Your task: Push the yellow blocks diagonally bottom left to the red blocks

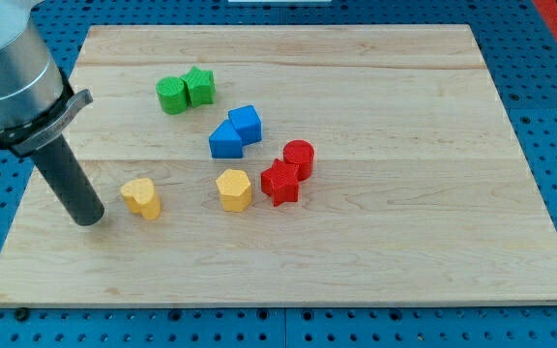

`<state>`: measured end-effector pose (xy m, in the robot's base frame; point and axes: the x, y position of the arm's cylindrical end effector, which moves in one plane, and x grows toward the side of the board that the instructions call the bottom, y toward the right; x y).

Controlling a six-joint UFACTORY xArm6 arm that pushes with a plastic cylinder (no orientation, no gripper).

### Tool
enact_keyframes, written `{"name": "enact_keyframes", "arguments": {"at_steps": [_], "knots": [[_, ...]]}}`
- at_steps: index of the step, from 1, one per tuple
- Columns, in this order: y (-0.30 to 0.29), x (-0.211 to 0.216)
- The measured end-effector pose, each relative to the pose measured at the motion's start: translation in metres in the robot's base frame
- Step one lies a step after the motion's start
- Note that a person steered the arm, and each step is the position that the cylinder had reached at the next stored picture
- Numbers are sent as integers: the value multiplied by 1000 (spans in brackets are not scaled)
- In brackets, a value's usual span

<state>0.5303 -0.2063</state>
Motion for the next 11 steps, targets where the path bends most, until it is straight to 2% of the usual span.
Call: {"name": "enact_keyframes", "arguments": {"at_steps": [1, 2, 3, 5, 7, 8, 9, 10, 11], "knots": [[40, 26], [120, 27], [152, 13], [181, 5], [167, -32], [118, -34], [110, -51], [137, -91], [84, -102]]}}
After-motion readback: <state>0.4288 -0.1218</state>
